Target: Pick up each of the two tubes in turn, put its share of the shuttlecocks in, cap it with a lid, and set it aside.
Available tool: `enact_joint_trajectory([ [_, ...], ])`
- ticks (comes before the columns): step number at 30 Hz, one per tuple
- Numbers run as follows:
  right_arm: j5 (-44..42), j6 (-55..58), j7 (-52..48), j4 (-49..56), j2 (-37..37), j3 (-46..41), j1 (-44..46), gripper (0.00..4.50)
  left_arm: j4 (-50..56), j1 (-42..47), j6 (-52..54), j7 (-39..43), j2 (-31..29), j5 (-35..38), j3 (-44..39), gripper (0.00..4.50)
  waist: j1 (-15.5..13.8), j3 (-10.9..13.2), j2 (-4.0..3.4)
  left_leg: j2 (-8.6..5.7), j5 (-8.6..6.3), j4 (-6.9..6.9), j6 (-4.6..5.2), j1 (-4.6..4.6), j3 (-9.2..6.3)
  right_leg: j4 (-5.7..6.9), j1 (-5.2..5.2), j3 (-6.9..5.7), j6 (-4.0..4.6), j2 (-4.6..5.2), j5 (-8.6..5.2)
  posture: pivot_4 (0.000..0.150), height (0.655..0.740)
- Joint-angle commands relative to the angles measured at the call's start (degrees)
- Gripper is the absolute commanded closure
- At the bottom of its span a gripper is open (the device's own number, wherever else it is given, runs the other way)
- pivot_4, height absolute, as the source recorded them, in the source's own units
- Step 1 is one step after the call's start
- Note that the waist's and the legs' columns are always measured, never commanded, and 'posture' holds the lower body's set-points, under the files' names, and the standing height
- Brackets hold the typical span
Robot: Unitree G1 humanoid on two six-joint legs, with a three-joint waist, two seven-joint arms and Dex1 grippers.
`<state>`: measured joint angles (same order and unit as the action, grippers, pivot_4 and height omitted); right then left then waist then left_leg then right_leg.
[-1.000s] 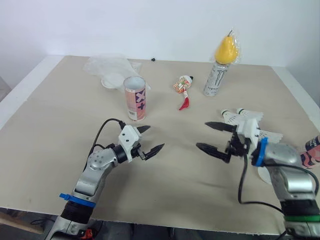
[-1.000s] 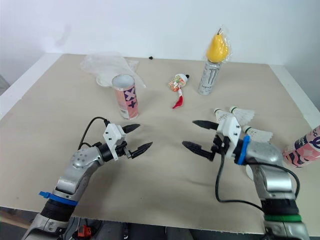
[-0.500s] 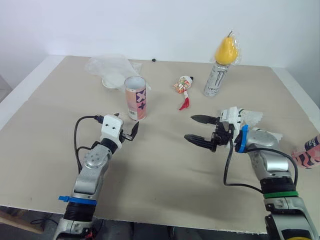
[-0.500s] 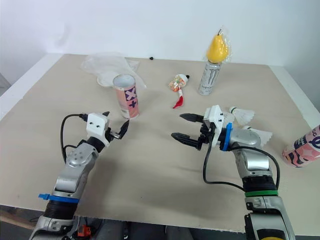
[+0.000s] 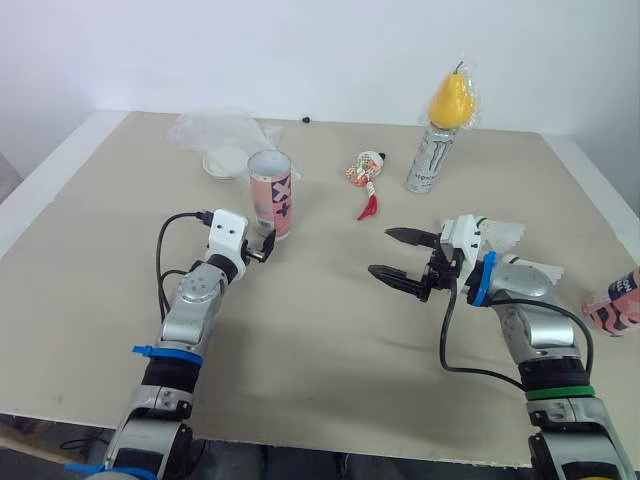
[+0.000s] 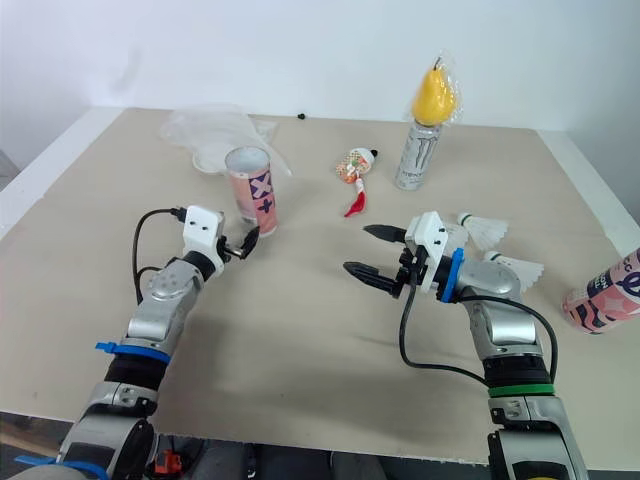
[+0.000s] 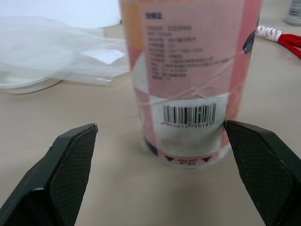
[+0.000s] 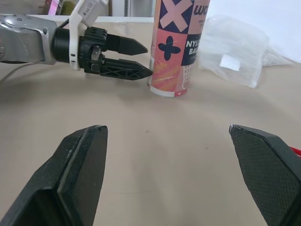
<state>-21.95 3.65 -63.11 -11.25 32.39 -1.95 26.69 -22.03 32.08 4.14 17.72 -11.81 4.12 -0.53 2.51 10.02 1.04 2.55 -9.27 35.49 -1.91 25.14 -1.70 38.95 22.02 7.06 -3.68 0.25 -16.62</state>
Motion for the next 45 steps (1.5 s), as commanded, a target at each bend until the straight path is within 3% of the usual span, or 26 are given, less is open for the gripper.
enact_joint_trajectory([
  [1,-0.32,-0.36,0.75,3.51,0.96,-1.51,-0.15,0.06,-3.31,3.23,-2.46,2.59,-0.51,0.94,-0.56,0.0,0.01,0.0,0.0,0.0,0.0,-0.01,0.0,0.0,-0.02,0.0,0.0,-0.02,0.0,0.0,0.0,0.15,0.74],
  [9,-0.3,0.23,2.26,5.77,1.18,-1.66,-1.6,0.06,-11.46,8.2,-4.52,7.39,-0.95,1.0,-0.15,0.0,0.03,0.01,0.01,-0.02,0.01,-0.01,-0.02,0.02,-0.03,0.0,0.01,-0.03,0.0,0.0,0.0,0.15,0.74],
  [24,-1.25,4.63,5.24,13.96,0.03,-0.61,-5.36,0.06,-34.74,21.15,-12.34,9.01,-1.08,-0.33,-1.02,0.0,0.04,0.02,0.04,-0.03,0.02,-0.02,-0.03,0.06,-0.05,0.0,0.04,-0.05,-0.09,0.0,-0.06,0.15,0.74],
  [43,-0.74,5.04,6.38,16.71,-0.16,0.21,-7.42,0.06,-41.18,23.99,-15.54,11.22,-0.57,0.71,-2.54,0.0,0.04,0.03,0.05,-0.03,0.02,-0.04,-0.04,0.06,-0.06,0.0,0.04,-0.05,-0.34,0.0,-0.2,0.15,0.74],
  [45,-0.78,5.08,6.44,16.69,-0.03,0.24,-7.4,0.0,-41.65,24.16,-15.6,11.15,-0.66,0.57,-2.93,0.5,0.04,0.03,0.05,-0.03,0.02,-0.04,-0.04,0.06,-0.06,0.0,0.04,-0.05,-0.34,0.0,-0.2,0.15,0.74],
])
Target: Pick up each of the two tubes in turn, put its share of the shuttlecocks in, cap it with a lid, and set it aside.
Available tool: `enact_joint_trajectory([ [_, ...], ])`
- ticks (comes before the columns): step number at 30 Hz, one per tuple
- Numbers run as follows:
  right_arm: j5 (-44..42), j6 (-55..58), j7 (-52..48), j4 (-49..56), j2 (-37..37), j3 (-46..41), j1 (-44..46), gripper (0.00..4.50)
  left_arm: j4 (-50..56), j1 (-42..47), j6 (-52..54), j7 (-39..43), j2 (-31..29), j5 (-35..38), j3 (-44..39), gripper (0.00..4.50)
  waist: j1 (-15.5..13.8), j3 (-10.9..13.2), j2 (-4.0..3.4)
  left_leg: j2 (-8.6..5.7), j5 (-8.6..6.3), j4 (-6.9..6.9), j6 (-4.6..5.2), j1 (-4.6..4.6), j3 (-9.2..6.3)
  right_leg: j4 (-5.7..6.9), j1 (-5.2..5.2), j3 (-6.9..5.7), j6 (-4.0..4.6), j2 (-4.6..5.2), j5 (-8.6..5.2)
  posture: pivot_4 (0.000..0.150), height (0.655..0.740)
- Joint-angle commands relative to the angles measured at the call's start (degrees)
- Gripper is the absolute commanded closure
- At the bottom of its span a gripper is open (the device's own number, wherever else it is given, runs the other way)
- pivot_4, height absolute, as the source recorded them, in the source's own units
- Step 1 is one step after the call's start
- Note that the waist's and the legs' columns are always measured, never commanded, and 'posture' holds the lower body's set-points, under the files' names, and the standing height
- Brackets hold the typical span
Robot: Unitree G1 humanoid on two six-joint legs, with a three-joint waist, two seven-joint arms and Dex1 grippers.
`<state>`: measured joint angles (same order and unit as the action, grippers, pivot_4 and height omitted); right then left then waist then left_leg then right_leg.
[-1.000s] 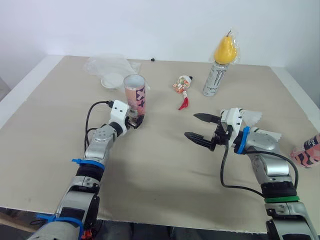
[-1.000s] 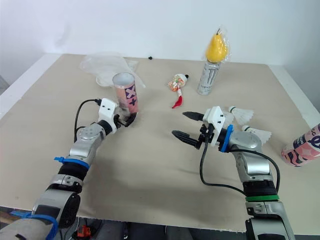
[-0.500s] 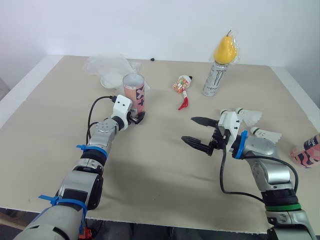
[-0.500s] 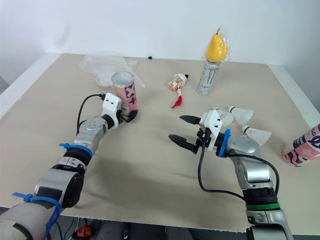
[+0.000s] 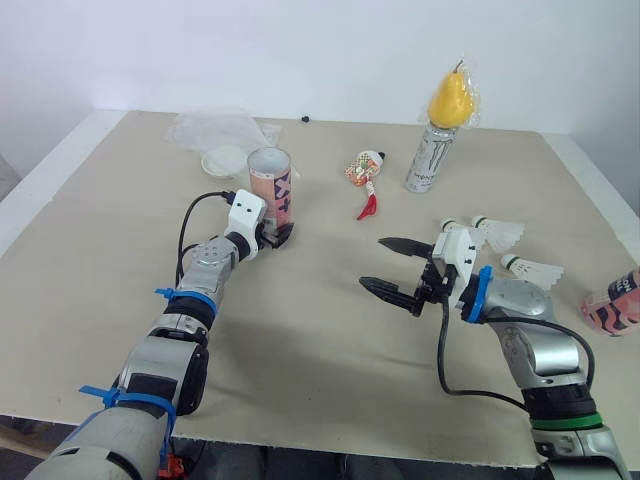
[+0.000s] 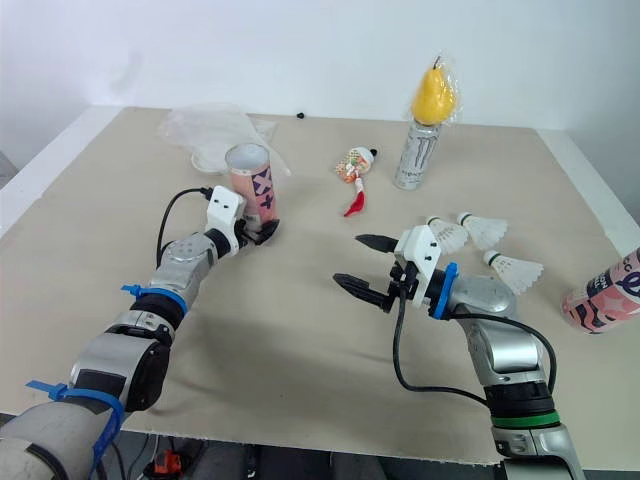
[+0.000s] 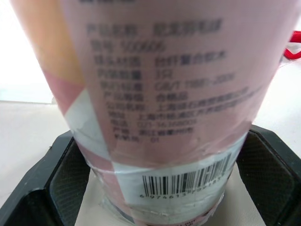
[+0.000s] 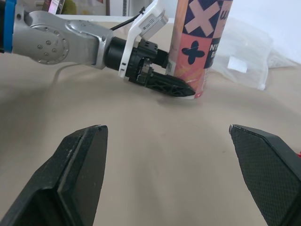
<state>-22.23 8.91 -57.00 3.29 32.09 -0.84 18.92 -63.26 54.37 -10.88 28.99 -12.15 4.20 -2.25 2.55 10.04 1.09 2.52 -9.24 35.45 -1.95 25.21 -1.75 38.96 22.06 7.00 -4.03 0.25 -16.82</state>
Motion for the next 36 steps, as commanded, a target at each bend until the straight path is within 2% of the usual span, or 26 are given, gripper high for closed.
enact_joint_trajectory([
  [1,-0.51,-0.17,0.36,2.12,0.28,-0.83,0.4,0.0,-0.54,1.88,-0.75,-0.24,-0.36,0.34,-1.27,0.64,0.0,0.0,0.0,0.0,0.0,0.0,0.0,0.0,0.0,0.0,0.0,0.0,0.0,0.0,0.0,0.15,0.74],
  [2,-0.5,-0.17,0.39,2.1,0.28,-0.78,0.42,0.0,-0.6,1.85,-0.97,-0.48,-0.39,0.16,-1.28,1.05,0.0,0.0,0.0,0.0,0.0,0.0,0.0,0.0,-0.01,0.01,0.0,-0.01,0.0,0.0,0.0,0.15,0.74],
  [11,-1.1,0.4,1.01,2.99,0.28,-1.25,0.11,0.0,2.37,-0.32,-3.61,1.3,-1.16,-0.5,-0.68,1.05,0.0,0.0,0.0,0.0,0.0,0.0,-0.01,0.0,0.0,0.01,0.0,0.0,0.01,0.0,0.0,0.15,0.74],
  [15,-4.07,3.94,5.68,8.89,-0.7,-3.99,-3.51,0.0,10.18,-4.32,-6.17,5.77,-3.23,-2.63,2.5,1.05,-0.01,0.0,0.0,0.01,0.01,-0.06,-0.01,0.01,-0.01,0.02,0.02,0.0,0.08,0.0,0.04,0.15,0.74],
  [21,-6.53,7.89,11.72,20.91,-0.69,-6.98,-12.36,0.0,33.51,-14.73,-3.08,23.72,-10.07,-3.09,11.39,1.05,0.01,-0.01,-0.01,0.03,-0.03,-0.13,-0.12,0.05,0.0,0.02,0.06,0.0,0.36,0.02,0.11,0.15,0.74],
  [25,-6.88,8.64,14.18,25.38,-0.77,-7.84,-15.94,0.0,43.62,-17.31,2.6,32.96,-14.34,-2.03,15.82,1.05,0.04,-0.01,-0.01,0.07,0.02,-0.08,-0.16,-0.01,-0.02,0.06,0.03,-0.03,0.38,-0.01,0.13,0.15,0.74],
  [30,-7.3,8.5,15.93,27.93,-1.02,-8.56,-18.74,0.0,48.93,-15.13,8.56,42.09,-17.41,-2.41,20.36,1.05,0.08,-0.01,-0.01,0.09,0.15,-0.04,-0.07,-0.07,0.02,0.06,0.0,0.0,0.09,-0.01,0.04,0.15,0.74],
  [36,-7.12,8.7,17.25,28.54,-0.66,-9.24,-20.96,0.0,50.89,-10.51,16.76,49.93,-17.14,-2.39,25.17,1.05,0.08,-0.01,-0.01,0.07,0.16,-0.02,-0.05,-0.03,0.03,0.06,0.0,0.02,0.07,-0.02,-0.01,0.15,0.74],
])
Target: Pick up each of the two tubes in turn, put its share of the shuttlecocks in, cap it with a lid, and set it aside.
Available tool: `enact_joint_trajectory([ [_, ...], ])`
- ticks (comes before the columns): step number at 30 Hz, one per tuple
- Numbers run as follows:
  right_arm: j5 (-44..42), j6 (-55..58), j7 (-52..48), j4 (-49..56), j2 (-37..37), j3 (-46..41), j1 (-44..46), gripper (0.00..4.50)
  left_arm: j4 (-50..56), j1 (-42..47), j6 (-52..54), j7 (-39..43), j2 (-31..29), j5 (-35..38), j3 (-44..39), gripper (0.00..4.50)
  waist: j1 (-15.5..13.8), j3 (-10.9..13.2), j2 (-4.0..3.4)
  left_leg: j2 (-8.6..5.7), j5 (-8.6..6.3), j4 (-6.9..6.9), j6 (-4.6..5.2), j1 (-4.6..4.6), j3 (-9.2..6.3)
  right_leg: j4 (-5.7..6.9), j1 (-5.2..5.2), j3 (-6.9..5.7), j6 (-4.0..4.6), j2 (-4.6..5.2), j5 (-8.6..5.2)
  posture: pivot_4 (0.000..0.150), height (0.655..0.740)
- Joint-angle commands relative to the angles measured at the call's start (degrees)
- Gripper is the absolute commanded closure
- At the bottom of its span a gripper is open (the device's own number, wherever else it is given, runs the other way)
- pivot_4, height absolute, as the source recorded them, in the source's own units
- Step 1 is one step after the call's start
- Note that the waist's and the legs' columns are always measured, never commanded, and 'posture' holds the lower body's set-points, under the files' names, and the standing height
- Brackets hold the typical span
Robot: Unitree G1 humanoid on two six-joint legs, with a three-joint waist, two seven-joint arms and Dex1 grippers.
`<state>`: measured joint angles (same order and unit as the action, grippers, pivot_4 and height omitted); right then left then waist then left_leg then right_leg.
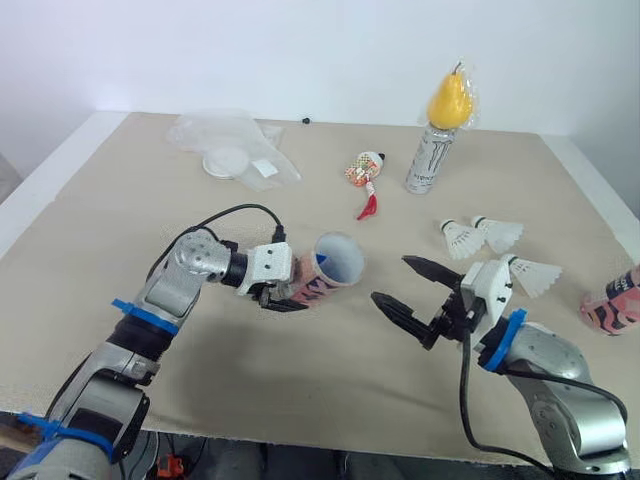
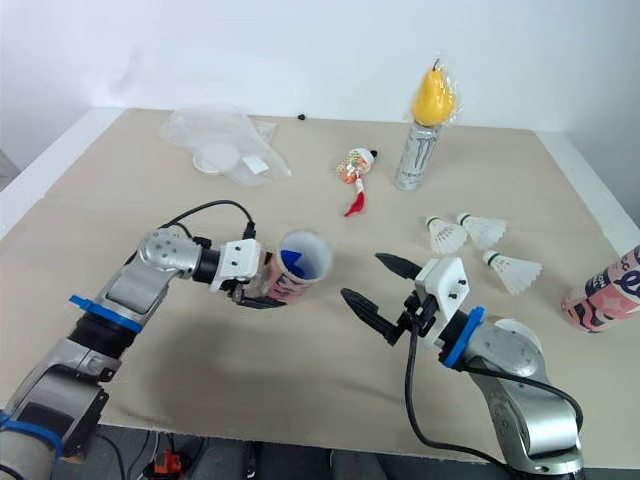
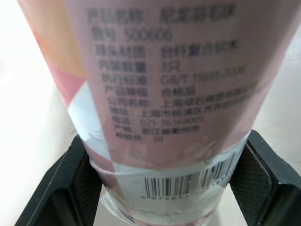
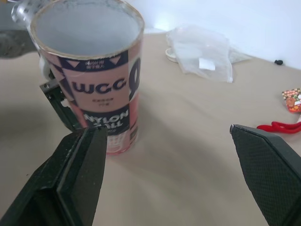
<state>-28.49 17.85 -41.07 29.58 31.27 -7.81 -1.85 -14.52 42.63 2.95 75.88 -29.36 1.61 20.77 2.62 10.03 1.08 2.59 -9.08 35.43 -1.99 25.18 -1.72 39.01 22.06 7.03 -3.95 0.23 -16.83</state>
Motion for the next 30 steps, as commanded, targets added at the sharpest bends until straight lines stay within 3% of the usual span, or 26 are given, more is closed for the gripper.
enact_joint_trajectory([
  [1,-0.9,0.27,2.35,2.17,-0.15,-2.68,-0.32,0.0,2.46,1.66,4.08,3.73,0.12,-0.07,2.85,1.05,0.0,0.0,0.0,0.0,0.0,0.0,0.0,0.0,0.0,0.0,0.0,0.0,0.0,0.0,-0.01,0.15,0.74],
  [9,-0.19,8.57,16.48,0.03,-3.19,-8.53,0.85,0.0,6.01,3.03,9.92,6.16,-0.86,-2.3,6.08,1.05,-0.02,0.0,0.0,0.0,-0.02,-0.05,0.01,0.01,-0.07,0.01,0.0,-0.04,0.04,-0.01,-0.07,0.15,0.74],
  [14,1.66,11.42,22.89,-6.32,-4.19,-10.29,6.09,0.0,8.78,3.18,13.9,5.86,-0.45,-2.86,7.09,1.05,0.0,-0.03,-0.04,0.01,-0.02,-0.04,0.02,-0.03,-0.05,0.02,-0.02,-0.03,0.06,-0.01,-0.05,0.15,0.74],
  [30,5.01,10.11,23.19,-28.4,-5.16,-8.74,20.42,0.0,12.51,1.82,17.45,4.4,-0.42,-2.17,6.33,1.05,-0.02,-0.06,-0.1,-0.05,-0.05,-0.04,0.07,0.02,-0.04,0.02,-0.01,0.0,0.08,0.02,-0.06,0.15,0.74],
])
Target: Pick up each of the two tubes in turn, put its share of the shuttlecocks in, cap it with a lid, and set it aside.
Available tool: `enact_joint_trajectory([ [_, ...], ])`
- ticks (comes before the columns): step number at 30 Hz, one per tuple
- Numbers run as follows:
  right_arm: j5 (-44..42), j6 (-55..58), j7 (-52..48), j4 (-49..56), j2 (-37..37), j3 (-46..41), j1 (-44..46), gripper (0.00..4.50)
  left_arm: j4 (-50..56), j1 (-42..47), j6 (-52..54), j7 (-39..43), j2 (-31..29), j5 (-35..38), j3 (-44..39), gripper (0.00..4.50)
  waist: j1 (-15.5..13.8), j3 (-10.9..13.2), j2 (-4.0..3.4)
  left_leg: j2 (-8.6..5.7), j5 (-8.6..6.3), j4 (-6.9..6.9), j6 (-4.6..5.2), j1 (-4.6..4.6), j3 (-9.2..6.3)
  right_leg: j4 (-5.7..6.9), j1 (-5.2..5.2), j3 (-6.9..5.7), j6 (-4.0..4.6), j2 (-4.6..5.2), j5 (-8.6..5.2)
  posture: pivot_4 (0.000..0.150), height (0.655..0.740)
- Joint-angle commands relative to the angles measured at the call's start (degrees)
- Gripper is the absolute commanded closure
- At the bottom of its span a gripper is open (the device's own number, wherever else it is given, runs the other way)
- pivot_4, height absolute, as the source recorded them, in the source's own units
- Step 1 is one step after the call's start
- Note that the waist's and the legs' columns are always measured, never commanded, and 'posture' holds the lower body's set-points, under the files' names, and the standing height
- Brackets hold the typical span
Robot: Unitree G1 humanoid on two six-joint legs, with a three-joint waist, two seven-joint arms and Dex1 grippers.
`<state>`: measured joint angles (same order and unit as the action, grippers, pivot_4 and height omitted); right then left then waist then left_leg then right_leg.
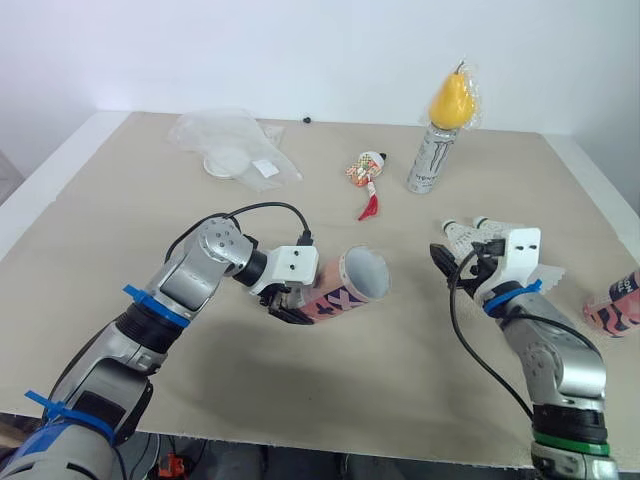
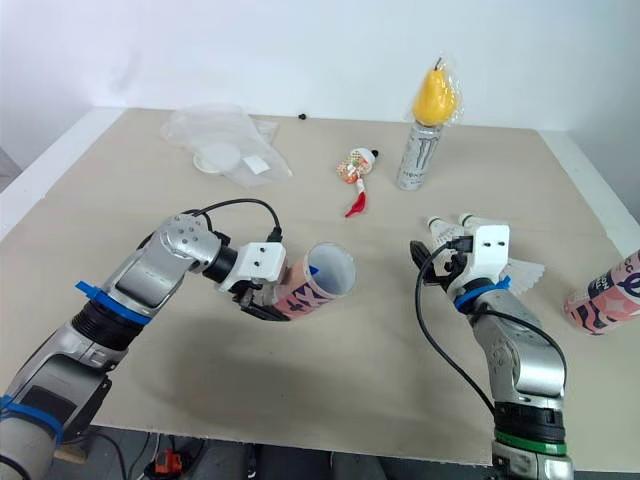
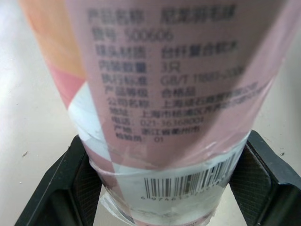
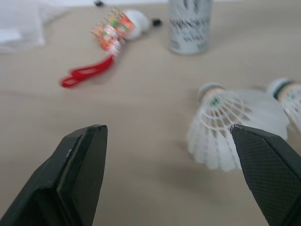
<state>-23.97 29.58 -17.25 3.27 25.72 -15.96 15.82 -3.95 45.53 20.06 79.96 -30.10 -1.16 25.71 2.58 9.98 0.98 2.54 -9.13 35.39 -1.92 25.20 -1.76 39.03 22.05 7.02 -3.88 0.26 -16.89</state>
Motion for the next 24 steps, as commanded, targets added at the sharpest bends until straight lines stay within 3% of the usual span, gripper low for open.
enact_joint_trajectory([
  [1,0.63,-1.84,-1.16,-2.83,0.58,-0.39,3.17,0.0,2.07,-1.13,0.54,0.25,0.34,0.68,1.35,1.05,0.0,0.0,-0.01,0.0,0.0,0.0,0.0,0.0,0.01,0.0,0.0,0.0,0.0,0.0,0.0,0.15,0.74],
  [17,6.42,-4.58,0.24,-18.16,0.08,2.16,14.57,0.0,1.59,-1.66,0.37,-1.05,0.71,0.33,1.25,1.05,0.01,0.0,-0.02,-0.01,0.0,0.03,0.01,-0.02,0.01,0.01,-0.02,0.0,0.0,0.01,0.03,0.15,0.74],
  [20,7.8,-5.19,1.02,-20.83,0.1,2.46,16.26,0.83,1.51,-1.9,0.3,-1.37,0.65,0.15,1.14,1.1,0.0,-0.01,-0.02,-0.01,0.0,0.03,0.01,-0.02,0.01,0.01,-0.02,0.0,-0.01,0.01,0.03,0.15,0.74],
  [24,8.57,-6.18,1.03,-22.33,-0.32,2.56,17.43,2.76,1.29,-1.9,0.31,-1.46,0.68,0.12,1.04,1.1,0.0,-0.01,-0.02,-0.02,0.0,0.03,0.01,-0.02,0.01,0.01,-0.03,0.0,0.01,0.02,0.04,0.15,0.74],
])
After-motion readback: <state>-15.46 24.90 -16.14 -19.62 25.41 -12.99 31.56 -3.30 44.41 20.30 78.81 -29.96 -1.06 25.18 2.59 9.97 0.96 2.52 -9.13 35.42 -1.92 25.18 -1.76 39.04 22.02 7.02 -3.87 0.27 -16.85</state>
